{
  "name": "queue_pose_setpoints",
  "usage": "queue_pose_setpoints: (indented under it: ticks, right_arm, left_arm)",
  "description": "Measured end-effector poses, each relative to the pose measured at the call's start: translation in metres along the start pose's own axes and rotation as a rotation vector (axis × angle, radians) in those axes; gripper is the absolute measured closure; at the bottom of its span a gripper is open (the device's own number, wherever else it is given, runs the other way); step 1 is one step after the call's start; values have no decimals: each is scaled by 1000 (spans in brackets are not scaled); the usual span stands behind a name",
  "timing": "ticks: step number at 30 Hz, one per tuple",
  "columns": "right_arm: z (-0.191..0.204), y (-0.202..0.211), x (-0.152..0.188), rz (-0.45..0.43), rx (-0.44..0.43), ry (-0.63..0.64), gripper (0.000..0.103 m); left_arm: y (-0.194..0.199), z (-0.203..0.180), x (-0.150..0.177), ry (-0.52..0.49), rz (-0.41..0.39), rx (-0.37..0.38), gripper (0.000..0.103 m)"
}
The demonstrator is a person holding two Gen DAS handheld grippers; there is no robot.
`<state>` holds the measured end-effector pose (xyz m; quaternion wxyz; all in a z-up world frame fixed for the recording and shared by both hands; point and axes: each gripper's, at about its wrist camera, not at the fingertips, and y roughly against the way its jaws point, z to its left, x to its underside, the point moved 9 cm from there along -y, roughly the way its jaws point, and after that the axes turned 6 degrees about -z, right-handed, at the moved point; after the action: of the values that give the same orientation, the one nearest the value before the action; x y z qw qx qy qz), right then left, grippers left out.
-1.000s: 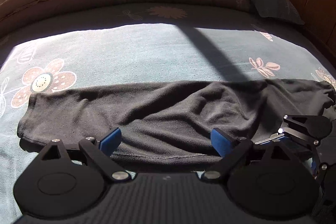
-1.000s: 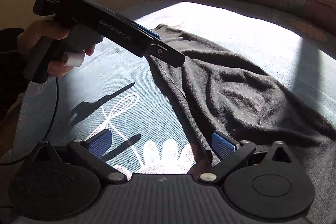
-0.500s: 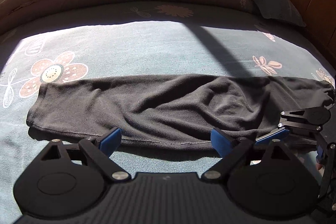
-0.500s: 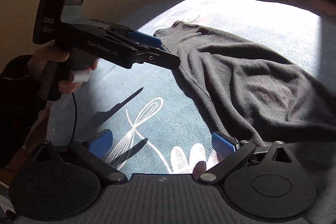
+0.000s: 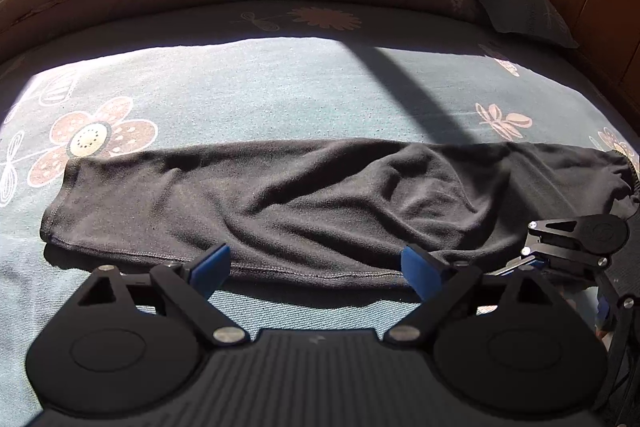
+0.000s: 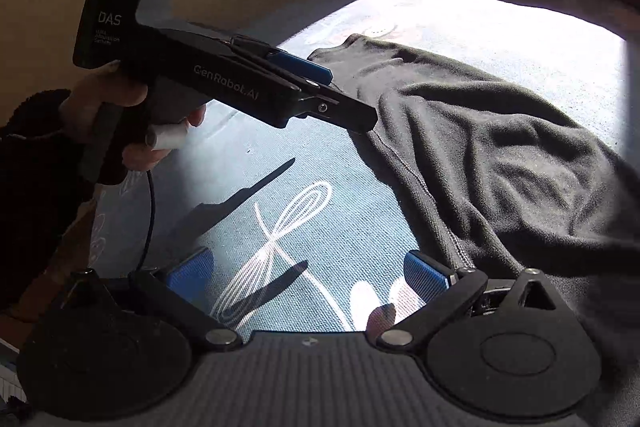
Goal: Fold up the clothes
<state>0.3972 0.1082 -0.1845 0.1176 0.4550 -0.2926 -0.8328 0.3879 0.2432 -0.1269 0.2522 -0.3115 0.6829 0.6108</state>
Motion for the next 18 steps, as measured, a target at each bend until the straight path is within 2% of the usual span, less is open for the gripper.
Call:
queue_pose_setpoints:
  ticks: [2, 3, 5, 9, 11, 14, 18]
  right_arm:
    - [-11, 1, -6, -27, 84, 3, 0]
    - [-21, -5, 1, 5, 101, -53, 0]
    - [-15, -1, 8, -22, 85, -57, 0]
    - [9, 12, 22, 61, 4, -37, 0]
    - [10, 21, 21, 59, 10, -46, 0]
    - [2, 48, 14, -10, 30, -117, 0]
    - [-19, 90, 18, -80, 128, -221, 0]
  left_arm:
    - [-4, -4, -3, 8, -5, 14, 11]
    - [-7, -7, -5, 9, -7, 25, 11]
    - [-15, -13, -7, 7, -1, 40, 11]
    - [-44, -19, -1, -4, 48, 24, 10]
    - [-56, -17, 11, 4, 101, 4, 10]
    - [-50, -23, 31, -64, 123, -1, 1]
    - [-29, -37, 59, -202, 184, -13, 1]
